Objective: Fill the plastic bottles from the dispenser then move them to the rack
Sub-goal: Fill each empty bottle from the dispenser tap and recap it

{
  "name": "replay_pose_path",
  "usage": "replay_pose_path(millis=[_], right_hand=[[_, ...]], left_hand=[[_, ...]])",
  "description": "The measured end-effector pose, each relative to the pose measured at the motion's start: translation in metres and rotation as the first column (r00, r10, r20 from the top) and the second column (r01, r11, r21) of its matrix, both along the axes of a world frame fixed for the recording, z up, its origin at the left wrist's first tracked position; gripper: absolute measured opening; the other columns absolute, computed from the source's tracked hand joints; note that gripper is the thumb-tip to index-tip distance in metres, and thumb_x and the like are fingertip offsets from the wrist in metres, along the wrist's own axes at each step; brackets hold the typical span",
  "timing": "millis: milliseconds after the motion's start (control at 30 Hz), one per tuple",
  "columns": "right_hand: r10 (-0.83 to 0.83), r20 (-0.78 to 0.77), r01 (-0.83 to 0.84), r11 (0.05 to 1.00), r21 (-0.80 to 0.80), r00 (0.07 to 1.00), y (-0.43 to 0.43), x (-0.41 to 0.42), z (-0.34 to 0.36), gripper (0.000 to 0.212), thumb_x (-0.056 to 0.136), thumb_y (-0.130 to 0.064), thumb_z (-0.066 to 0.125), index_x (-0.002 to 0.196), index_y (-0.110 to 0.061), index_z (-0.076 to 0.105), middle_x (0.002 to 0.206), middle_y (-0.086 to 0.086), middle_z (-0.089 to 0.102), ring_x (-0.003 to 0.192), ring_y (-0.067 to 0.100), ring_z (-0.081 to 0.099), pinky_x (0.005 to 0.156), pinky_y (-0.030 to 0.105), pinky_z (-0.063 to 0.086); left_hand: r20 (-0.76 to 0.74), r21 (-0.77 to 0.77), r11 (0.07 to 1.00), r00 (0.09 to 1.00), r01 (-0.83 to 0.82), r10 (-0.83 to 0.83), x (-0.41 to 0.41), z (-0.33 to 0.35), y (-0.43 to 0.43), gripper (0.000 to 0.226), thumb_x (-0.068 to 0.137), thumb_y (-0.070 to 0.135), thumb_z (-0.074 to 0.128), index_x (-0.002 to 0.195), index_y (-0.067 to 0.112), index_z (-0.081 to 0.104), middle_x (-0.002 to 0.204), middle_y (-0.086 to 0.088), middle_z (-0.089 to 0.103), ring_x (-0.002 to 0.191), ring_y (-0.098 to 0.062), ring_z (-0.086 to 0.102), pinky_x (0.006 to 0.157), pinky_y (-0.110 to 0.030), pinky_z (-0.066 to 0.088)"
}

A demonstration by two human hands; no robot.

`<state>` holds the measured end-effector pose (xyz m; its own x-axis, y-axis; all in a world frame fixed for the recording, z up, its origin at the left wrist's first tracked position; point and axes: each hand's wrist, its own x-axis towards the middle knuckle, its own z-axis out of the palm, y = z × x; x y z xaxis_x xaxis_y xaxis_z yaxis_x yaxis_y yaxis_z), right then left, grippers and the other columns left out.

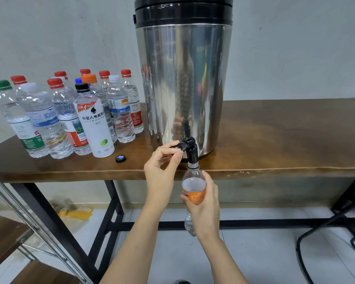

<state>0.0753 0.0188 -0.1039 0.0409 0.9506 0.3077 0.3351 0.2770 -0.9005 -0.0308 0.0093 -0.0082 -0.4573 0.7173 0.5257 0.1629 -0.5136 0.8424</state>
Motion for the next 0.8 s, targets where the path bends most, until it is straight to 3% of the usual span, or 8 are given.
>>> replay_pose_path(millis=[300, 800], right_hand=[[0.001, -0.008, -0.001, 1.000, -0.002, 1.000, -0.0004, 0.0001, -0.0005, 0.085, 0.076, -0.026, 0.084, 0.144, -0.038, 0.034, 0.134, -0.013, 0.044, 0.112, 0.001, 0.046, 0.084, 0.023, 0.050], [0.002, -0.017, -0.002, 1.000, -0.005, 1.000, -0.0011, 0.0000, 0.0000, 0.084, 0.076, -0.026, 0.084, 0.143, -0.039, 0.034, 0.131, -0.017, 0.043, 0.106, -0.005, 0.043, 0.081, 0.020, 0.047]], left_hand=[[0.005, -0.002, 1.000, 1.000, 0.002, -0.002, -0.0003, -0.0016, 0.0016, 0.014, 0.090, 0.009, 0.068, 0.083, 0.021, 0.070, 0.111, 0.010, 0.071, 0.112, -0.014, 0.064, 0.096, -0.041, 0.051], [0.009, -0.001, 1.000, 1.000, 0.010, -0.010, 0.0000, -0.0006, 0.0009, 0.017, 0.090, 0.008, 0.068, 0.081, 0.024, 0.069, 0.110, 0.011, 0.072, 0.111, -0.012, 0.064, 0.094, -0.034, 0.050]])
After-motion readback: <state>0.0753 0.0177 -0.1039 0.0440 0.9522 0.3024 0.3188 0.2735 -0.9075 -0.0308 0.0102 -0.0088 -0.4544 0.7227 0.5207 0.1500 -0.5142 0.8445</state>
